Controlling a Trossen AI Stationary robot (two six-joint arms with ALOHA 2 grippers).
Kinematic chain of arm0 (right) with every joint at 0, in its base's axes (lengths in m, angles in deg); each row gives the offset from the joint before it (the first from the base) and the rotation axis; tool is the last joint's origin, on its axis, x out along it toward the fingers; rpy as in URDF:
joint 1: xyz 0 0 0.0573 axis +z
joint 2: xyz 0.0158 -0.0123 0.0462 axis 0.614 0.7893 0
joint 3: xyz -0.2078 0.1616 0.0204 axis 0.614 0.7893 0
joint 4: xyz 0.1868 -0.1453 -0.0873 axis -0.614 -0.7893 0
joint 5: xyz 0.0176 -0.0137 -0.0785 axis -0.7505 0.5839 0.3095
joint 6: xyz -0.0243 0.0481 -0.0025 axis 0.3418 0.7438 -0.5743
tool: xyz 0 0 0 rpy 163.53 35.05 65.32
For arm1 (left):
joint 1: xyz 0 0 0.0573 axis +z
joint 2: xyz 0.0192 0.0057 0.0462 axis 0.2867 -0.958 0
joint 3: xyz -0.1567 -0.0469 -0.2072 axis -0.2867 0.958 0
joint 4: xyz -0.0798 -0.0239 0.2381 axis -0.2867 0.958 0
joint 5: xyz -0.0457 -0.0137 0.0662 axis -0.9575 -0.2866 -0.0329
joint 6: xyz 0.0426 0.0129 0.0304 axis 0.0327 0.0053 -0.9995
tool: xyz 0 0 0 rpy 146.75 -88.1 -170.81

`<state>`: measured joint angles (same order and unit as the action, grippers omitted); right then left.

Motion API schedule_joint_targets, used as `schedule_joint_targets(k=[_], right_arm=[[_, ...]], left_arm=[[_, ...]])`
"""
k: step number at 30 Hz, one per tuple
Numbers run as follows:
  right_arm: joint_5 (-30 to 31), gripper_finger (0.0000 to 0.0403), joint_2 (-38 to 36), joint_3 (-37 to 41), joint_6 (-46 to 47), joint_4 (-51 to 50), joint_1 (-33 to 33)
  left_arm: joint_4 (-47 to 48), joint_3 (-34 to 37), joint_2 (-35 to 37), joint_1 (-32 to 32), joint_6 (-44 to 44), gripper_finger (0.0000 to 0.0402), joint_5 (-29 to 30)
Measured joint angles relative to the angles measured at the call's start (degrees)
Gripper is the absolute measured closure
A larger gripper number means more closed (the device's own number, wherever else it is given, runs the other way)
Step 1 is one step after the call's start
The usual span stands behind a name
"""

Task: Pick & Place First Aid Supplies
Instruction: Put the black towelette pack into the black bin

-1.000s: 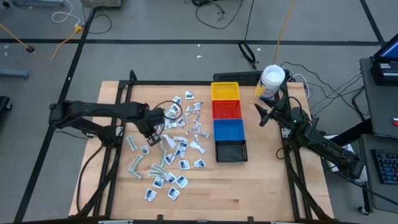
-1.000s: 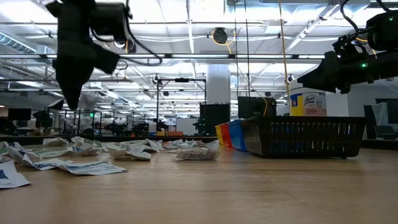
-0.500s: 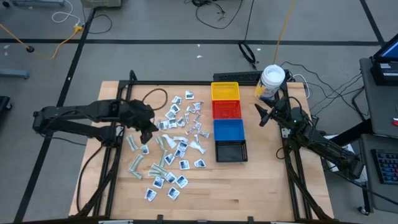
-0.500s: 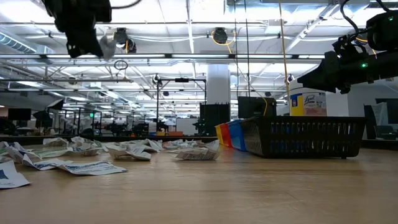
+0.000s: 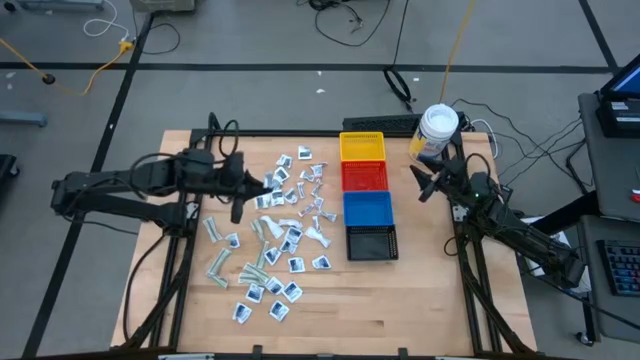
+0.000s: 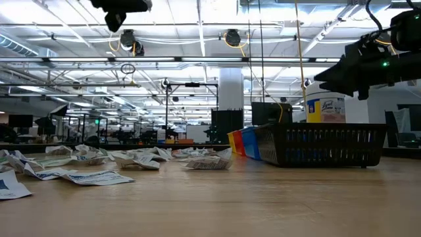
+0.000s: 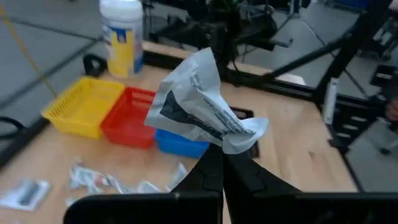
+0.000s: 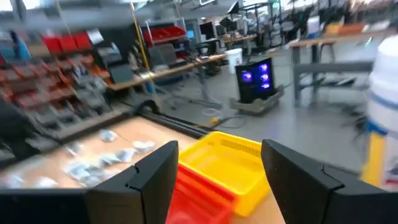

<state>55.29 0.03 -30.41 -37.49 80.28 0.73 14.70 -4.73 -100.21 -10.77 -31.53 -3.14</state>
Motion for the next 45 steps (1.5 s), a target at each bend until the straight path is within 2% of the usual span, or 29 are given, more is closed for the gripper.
schedule_joint_targets(k=[3,6,11,13,17,21,25,32,37,45], right_arm=[[-0.7,0.0175,0.0,0.0,4.0,0.9,0.0],[-4.1,0.0175,0.0,0.0,7.8,1.9,0.0],[-8.6,0.0175,0.6,-2.5,5.3,2.4,0.6],[-8.4,0.0175,2.9,-5.3,5.6,-1.1,1.3],[-9.0,0.0175,11.3,-17.1,7.6,-2.8,2.9],[-12.4,0.0177,23.5,-28.4,7.7,-5.2,5.7],[-14.7,0.0187,34.3,-40.8,6.4,-3.9,9.4],[-14.8,0.0204,49.1,-59.7,3.3,-4.0,18.0],[-14.4,0.0204,57.8,-70.4,2.8,-4.6,23.4],[-12.7,0.0204,68.4,-81.9,-1.4,-4.6,29.1]], left_arm=[[-1.5,0.0,-0.8,0.3,-1.0,0.0401,1.3],[-1.5,0.0,-1.7,0.8,-1.1,0.0401,1.3],[-3.5,0.0,-3.4,1.9,0.1,0.0401,1.1],[-4.5,0.0,-4.8,2.1,0.6,0.0402,1.1],[-7.7,-1.2,-8.8,2.3,-1.0,0.0402,0.0],[-9.0,-6.0,-13.0,2.4,-3.5,0.0402,-0.1],[-8.5,-14.1,-17.4,2.3,-7.4,0.0402,-0.2],[0.9,-31.6,-25.1,3.2,-15.4,0.0402,-0.3],[3.5,-40.0,-28.4,3.9,-17.9,0.0402,-1.6],[3.1,-44.9,-32.2,3.3,-20.7,0.0402,-2.7]])
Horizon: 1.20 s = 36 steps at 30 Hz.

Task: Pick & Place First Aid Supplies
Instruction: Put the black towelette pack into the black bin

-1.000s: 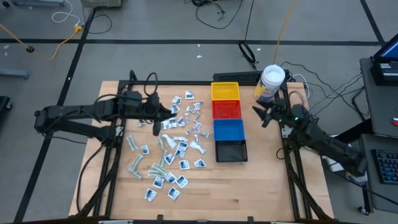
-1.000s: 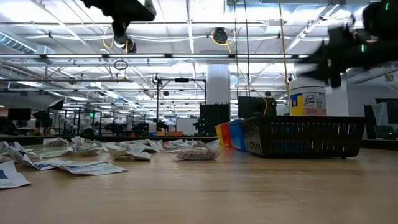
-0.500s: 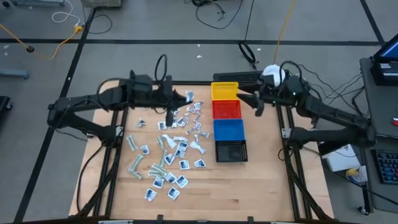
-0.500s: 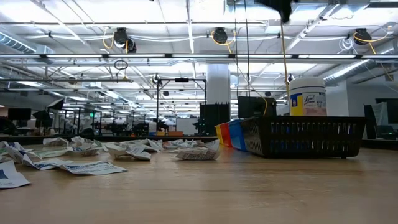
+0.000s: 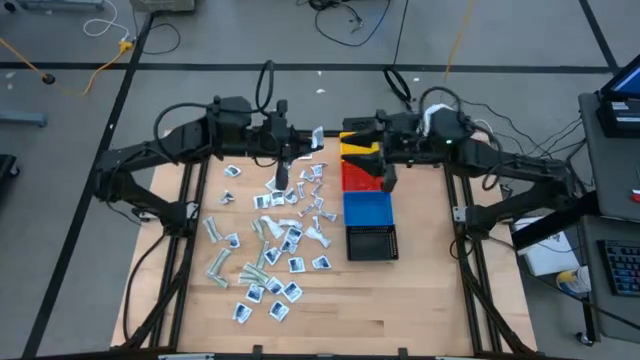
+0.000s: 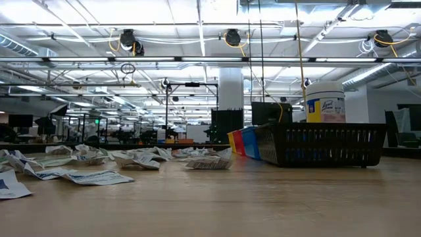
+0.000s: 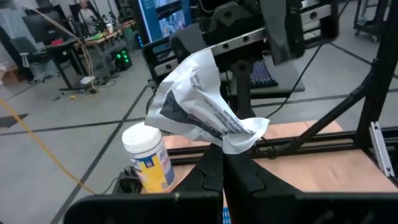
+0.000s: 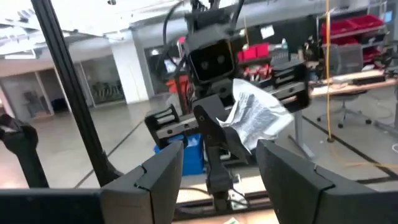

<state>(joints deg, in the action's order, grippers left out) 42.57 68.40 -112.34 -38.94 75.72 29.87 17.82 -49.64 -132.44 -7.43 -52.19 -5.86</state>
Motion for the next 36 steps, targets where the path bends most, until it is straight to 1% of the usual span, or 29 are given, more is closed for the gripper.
schedule_joint_targets(k=[3,6,9,15,18,22,24,26,28,31,33,34,36], right_arm=[[0.0,0.0204,2.4,-1.7,-0.6,0.2,0.9],[0.0,0.0204,3.9,-2.0,-1.1,0.9,1.5],[0.0,0.0204,4.9,-1.9,-1.1,1.1,2.1],[0.0,0.0204,5.0,-1.9,-1.6,1.4,2.5],[1.4,0.0204,5.1,-1.9,-2.6,1.5,2.5],[1.5,0.0209,5.1,-1.9,-2.8,1.5,2.5],[1.6,0.0223,5.1,-1.9,-2.7,1.5,2.6],[1.9,0.0248,5.1,-1.9,-2.8,1.5,2.9],[2.6,0.0281,5.1,-1.9,-3.3,1.5,3.3],[4.6,0.0344,5.1,-1.9,-5.4,1.4,4.2],[4.6,0.0383,5.1,-1.9,-6.8,1.4,4.5],[4.5,0.0392,5.1,-1.9,-7.4,1.3,4.7],[4.7,0.0393,5.1,-1.9,-7.7,0.6,5.1]], left_arm=[[-1.0,0.0,-1.0,-0.8,-0.8,0.0402,-0.5],[-2.5,-0.1,-1.6,-1.5,-1.5,0.0402,-1.0],[-2.1,-0.1,-1.9,-1.9,-1.5,0.0402,-0.5],[-2.1,-0.1,-2.4,-2.5,-1.5,0.0402,-0.4],[-2.2,-0.1,-2.4,-2.9,-2.0,0.0402,0.1],[-2.2,-0.1,-2.4,-3.0,-1.7,0.0402,0.3],[-2.2,-0.1,-2.4,-3.0,-1.7,0.0402,0.3],[-2.2,-0.1,-2.4,-3.2,-1.6,0.0402,0.2],[-2.2,-0.1,-2.4,-3.3,-1.6,0.0402,0.1],[-2.1,-0.1,-2.4,-3.5,-1.6,0.0402,-0.1],[-2.1,-0.1,-2.4,-3.6,-1.8,0.0402,-0.3],[-2.1,0.0,-2.4,-3.7,-1.8,0.0402,-0.3],[-1.9,0.0,-2.5,-3.9,-1.8,0.0402,-0.3]])
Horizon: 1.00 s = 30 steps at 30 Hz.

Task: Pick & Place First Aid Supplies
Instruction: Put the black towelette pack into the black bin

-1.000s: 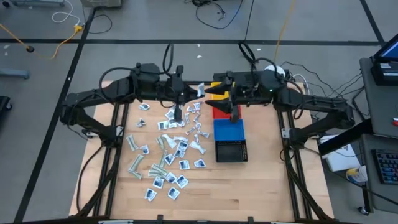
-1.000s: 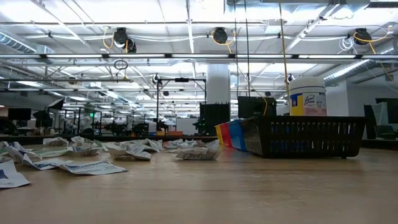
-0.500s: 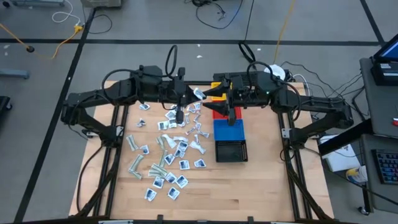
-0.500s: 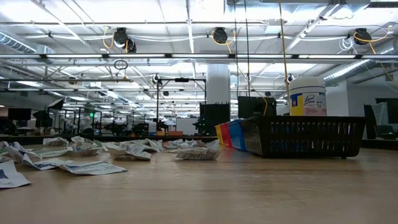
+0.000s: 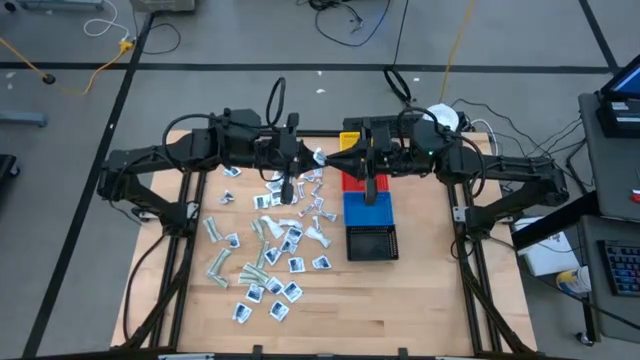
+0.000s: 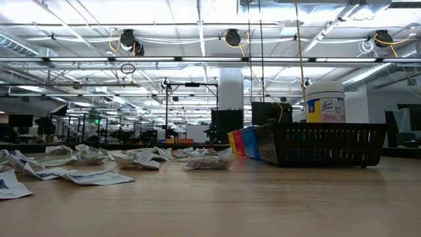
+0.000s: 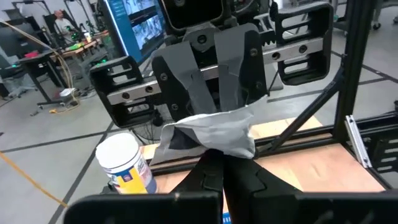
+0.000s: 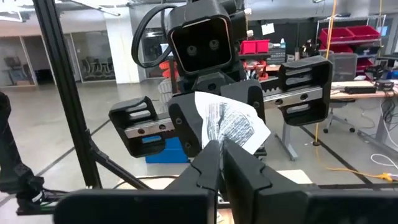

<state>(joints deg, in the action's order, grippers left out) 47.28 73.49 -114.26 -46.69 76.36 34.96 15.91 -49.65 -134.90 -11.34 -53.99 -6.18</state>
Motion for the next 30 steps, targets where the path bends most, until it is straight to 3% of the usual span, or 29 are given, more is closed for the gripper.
schedule_joint_targets(k=[9,15,22,30], right_arm=[[-0.4,0.0402,-0.6,0.0,-2.5,-0.3,0.1],[-0.3,0.0402,-2.0,0.0,-3.8,-3.8,-0.7],[-0.7,0.0402,-4.9,0.1,-4.8,-15.0,-2.2],[-0.6,0.0403,-6.0,-3.2,-8.2,-32.4,-4.9]], left_arm=[[0.8,0.2,0.2,0.3,7.4,0.0374,0.7],[6.3,0.1,3.6,0.3,11.4,0.0294,0.9],[15.6,0.0,7.2,0.5,14.4,0.0193,0.6],[23.8,0.0,9.9,0.4,19.8,0.0143,0.4]])
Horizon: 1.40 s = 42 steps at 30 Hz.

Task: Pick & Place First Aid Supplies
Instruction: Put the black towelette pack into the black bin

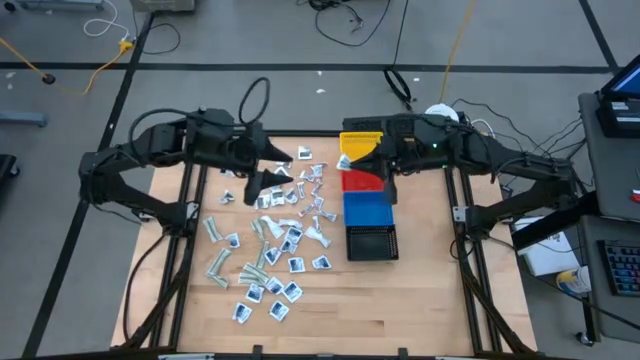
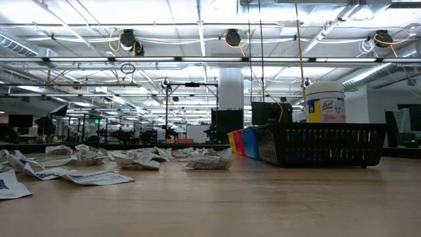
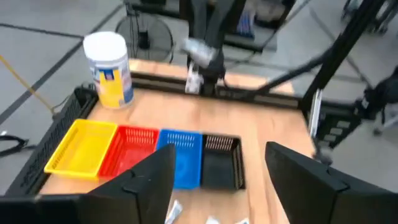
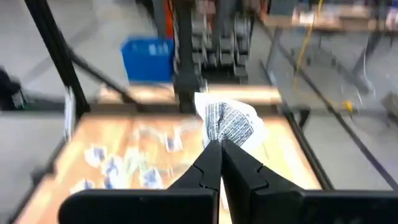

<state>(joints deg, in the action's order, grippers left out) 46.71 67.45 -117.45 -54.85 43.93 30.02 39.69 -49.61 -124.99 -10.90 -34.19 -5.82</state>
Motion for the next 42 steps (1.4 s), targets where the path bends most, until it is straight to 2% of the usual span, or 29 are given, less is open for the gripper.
schedule_joint_targets(k=[5,16,19,29,33,36,42], right_arm=[[0.2,0.0403,1.4,-4.3,-3.2,-12.6,-1.8],[2.0,0.0403,4.4,-8.4,-6.1,-27.6,-6.2],[4.7,0.0403,5.3,-8.4,-6.5,-31.4,-7.2],[4.4,0.0403,6.9,-8.4,-7.3,-32.0,-8.3],[-1.1,0.0403,6.9,-8.5,-4.2,-33.1,-8.0],[-4.3,0.0403,6.9,-8.4,-1.5,-35.8,-5.8],[-4.2,0.0403,6.9,-4.3,4.4,-36.6,0.0]], left_arm=[[2.7,0.0,1.0,0.0,1.6,0.0133,-0.2],[3.6,0.0,1.7,0.0,3.1,0.0133,-0.9],[3.6,0.0,1.7,0.0,2.8,0.0133,-0.9],[3.6,0.0,1.7,0.0,2.8,0.0133,-0.9],[3.6,0.0,1.7,0.0,2.7,0.0133,-0.9],[3.6,0.0,1.7,0.0,2.7,0.0133,-0.9],[3.6,0.0,1.7,0.0,2.7,0.0133,-0.9]])
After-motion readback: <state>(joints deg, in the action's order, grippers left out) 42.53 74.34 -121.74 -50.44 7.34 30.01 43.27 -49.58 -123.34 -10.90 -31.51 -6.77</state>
